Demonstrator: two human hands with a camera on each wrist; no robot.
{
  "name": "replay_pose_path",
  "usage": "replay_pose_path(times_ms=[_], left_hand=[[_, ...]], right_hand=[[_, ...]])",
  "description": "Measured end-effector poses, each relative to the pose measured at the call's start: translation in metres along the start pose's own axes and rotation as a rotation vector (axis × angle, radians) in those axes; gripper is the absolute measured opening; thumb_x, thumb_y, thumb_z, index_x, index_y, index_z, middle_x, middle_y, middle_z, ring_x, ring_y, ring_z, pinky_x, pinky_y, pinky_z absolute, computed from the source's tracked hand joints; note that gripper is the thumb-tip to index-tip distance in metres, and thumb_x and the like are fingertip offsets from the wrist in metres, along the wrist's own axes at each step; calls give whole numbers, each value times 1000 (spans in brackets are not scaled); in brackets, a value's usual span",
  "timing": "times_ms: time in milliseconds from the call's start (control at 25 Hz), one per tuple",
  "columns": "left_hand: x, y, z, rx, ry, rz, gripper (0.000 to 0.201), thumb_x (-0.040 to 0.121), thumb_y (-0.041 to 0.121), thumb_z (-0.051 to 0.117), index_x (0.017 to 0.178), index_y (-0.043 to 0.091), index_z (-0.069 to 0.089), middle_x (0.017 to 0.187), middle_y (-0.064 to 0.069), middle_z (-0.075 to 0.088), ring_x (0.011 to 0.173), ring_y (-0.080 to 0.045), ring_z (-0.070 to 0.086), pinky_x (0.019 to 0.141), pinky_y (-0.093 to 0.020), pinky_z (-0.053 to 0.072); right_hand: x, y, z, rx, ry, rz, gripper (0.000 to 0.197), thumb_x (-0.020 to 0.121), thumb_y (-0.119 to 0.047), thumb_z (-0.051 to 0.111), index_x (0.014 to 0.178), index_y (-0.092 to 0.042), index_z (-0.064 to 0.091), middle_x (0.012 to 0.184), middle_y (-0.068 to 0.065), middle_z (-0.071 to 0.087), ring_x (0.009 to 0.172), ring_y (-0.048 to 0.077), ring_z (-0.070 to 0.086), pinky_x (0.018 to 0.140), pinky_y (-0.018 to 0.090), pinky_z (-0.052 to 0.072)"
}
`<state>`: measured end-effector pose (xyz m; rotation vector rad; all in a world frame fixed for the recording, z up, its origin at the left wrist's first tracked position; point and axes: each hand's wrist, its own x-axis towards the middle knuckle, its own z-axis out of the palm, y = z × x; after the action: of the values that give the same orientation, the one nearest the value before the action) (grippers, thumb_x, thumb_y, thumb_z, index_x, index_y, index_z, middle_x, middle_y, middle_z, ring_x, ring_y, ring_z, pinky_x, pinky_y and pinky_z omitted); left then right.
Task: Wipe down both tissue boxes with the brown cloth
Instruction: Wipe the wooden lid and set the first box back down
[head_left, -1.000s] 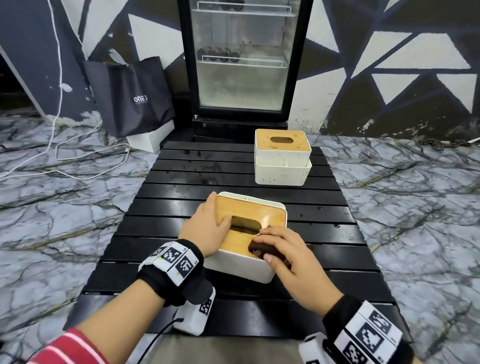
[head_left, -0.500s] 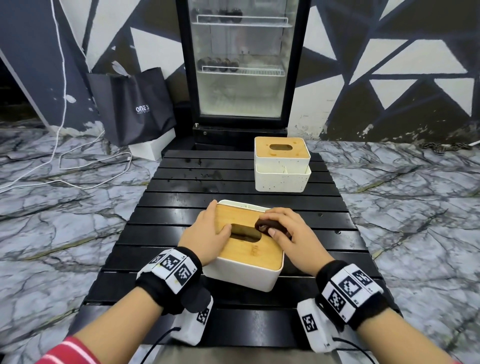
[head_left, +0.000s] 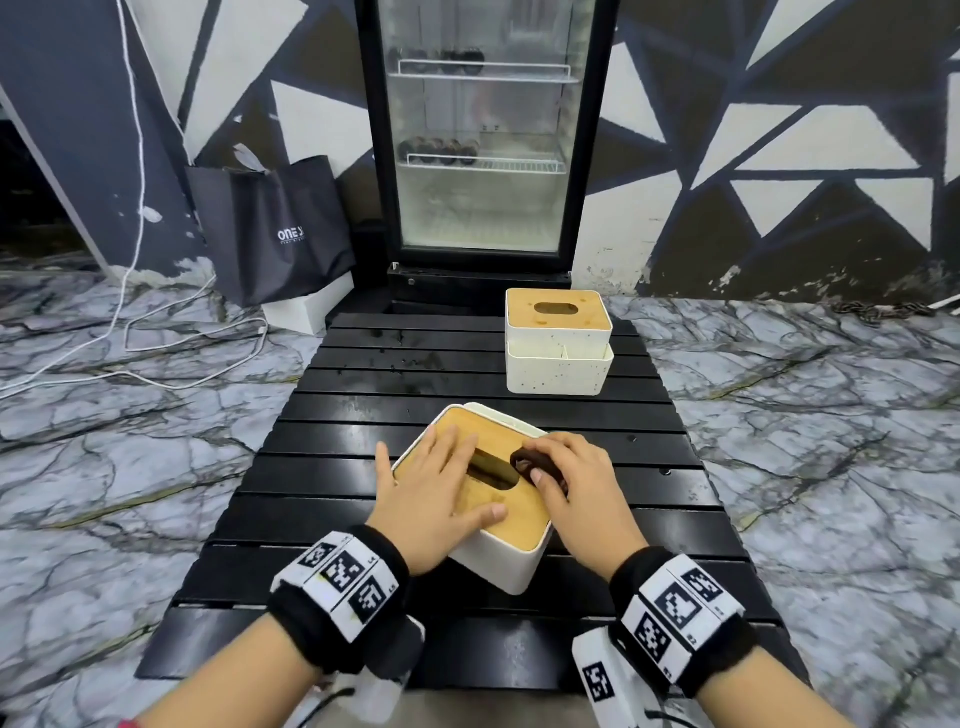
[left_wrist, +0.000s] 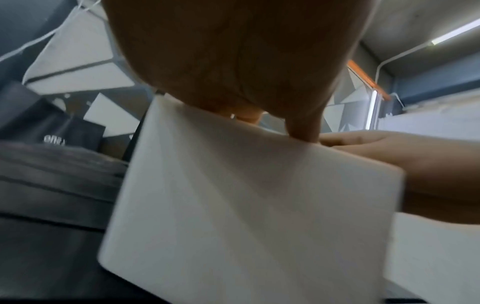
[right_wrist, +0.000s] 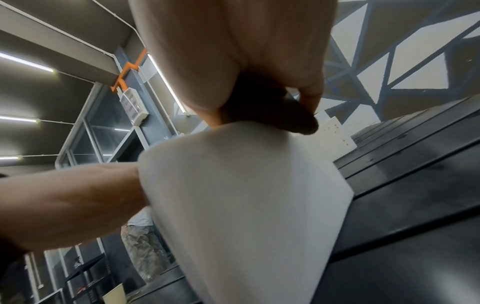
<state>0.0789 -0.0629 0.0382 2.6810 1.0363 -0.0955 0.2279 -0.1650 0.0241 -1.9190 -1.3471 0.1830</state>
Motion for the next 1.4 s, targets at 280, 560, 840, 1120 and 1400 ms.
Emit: replay_pose_path(times_ms=[280, 560, 840, 1120, 1400], left_hand=[[17, -49, -27, 91, -48, 73, 95, 59, 92, 0, 144, 50, 12, 157, 15, -11, 145, -15, -13, 106, -60, -18], [5, -23, -3, -185, 50, -129, 62, 92, 58, 37, 147, 39, 18, 159, 2, 1, 142, -27, 24, 113, -46, 24], [13, -22, 4, -335, 111, -76, 53, 97, 42, 38, 146, 37, 20, 157, 1, 11, 132, -24, 40, 105, -34, 36], [18, -27, 3, -297, 104, 5, 52, 97, 41, 40, 146, 39, 21, 153, 5, 21, 125, -23, 46, 101, -33, 40], [18, -27, 6, -301, 104, -25, 50, 97, 44, 36, 145, 42, 20, 153, 7, 20, 124, -23, 47, 102, -36, 40]], right_hand=[[-51, -34, -8, -123, -172, -119, 31, 91, -29, 44, 122, -32, 51, 118, -11, 46, 102, 12, 31, 99, 22, 28], [-33, -51, -17, 46, -182, -172, 32, 89, -17, 54, 119, -29, 55, 117, -16, 47, 112, 5, 36, 94, 1, 18], [-41, -34, 7, -40, -280, -290, 39, 92, -26, 48, 131, -27, 44, 140, -10, 35, 133, 4, 21, 113, 19, 14], [-20, -24, 3, -30, -334, -299, 37, 92, -22, 44, 129, -25, 47, 135, -6, 42, 124, 7, 33, 104, 14, 19], [24, -6, -6, -97, -291, -128, 39, 93, -16, 46, 131, -27, 44, 138, -6, 38, 129, 10, 31, 103, 14, 16]])
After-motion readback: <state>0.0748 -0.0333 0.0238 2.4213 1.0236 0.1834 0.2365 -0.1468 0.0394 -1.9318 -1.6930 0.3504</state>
